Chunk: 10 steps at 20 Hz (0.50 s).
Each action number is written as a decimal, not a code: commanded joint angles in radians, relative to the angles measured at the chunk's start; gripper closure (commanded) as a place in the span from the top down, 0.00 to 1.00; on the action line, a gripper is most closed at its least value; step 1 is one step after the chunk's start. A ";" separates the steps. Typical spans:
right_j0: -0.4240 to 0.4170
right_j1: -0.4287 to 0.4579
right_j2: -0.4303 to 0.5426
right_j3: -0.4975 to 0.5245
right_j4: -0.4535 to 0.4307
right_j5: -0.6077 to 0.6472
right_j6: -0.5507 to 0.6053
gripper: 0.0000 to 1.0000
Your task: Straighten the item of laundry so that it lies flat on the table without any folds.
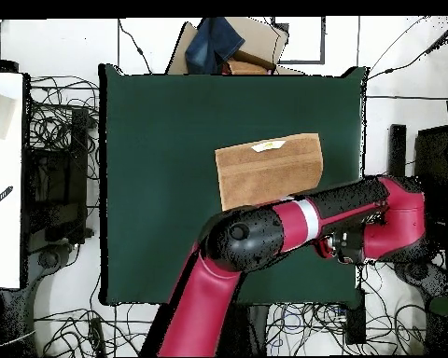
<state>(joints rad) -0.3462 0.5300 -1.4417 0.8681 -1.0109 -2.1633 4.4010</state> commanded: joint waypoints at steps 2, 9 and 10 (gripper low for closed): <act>0.050 0.004 0.229 0.025 -0.003 0.072 -0.115 0.00; 0.018 0.061 0.296 -0.007 -0.008 0.145 -0.161 0.00; 0.010 0.067 0.304 -0.014 -0.009 0.154 -0.183 0.00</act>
<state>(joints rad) -0.3196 0.5282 -1.3059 0.8819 -1.0228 -2.1592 4.4008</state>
